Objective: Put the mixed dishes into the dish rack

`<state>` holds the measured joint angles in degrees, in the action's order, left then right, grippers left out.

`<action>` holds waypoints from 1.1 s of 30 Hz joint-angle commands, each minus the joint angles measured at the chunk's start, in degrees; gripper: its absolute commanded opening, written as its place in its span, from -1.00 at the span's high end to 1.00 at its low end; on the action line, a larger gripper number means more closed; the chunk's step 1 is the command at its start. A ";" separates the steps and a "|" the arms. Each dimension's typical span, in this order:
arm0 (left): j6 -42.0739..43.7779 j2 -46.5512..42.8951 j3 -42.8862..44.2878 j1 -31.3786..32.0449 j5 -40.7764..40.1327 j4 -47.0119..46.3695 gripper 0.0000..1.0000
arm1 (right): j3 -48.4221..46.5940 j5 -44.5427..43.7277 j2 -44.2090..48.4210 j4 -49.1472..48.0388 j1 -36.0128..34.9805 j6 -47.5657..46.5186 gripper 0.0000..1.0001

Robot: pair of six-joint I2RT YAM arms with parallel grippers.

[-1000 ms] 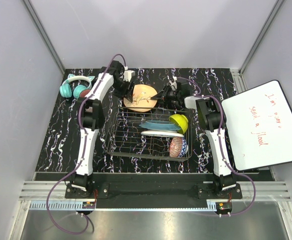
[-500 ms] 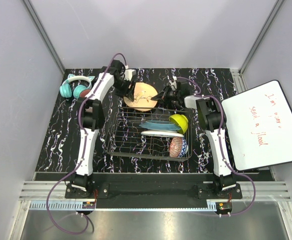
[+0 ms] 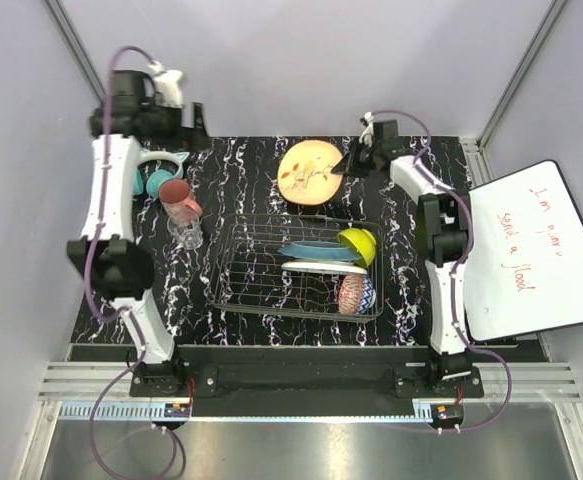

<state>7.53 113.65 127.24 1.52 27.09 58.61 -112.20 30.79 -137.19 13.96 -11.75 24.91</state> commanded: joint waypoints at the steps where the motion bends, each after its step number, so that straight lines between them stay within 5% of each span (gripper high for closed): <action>1: 0.02 -7.72 -9.26 -4.59 1.65 0.19 -0.98 | -6.45 -1.51 14.55 2.38 0.50 -8.29 1.00; 6: 0.82 -13.80 -16.49 -4.95 0.24 -0.07 -0.98 | -0.66 -2.40 27.74 3.80 0.59 -11.90 1.00; 16: 2.66 -19.42 -26.07 -4.77 -6.00 -1.65 -0.98 | 26.15 0.50 65.54 0.89 -0.82 -14.97 1.00; 21: 3.54 -21.80 -29.32 -4.77 -6.70 -2.27 -0.98 | 36.50 -2.91 80.36 4.76 -7.66 -23.40 1.00; 26: 4.07 -22.68 -29.86 -4.68 -7.40 -2.45 -0.98 | 43.99 -13.71 89.89 7.92 -17.07 -31.39 1.00; 33: 3.55 -23.21 -31.17 -4.51 -8.54 -2.80 -0.98 | 51.55 -18.21 97.19 8.89 -24.37 -36.94 1.00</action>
<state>10.72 92.60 96.95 -3.09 20.14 58.17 -59.90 18.63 -42.72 30.65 -33.69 -7.42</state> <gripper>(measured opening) 0.988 0.081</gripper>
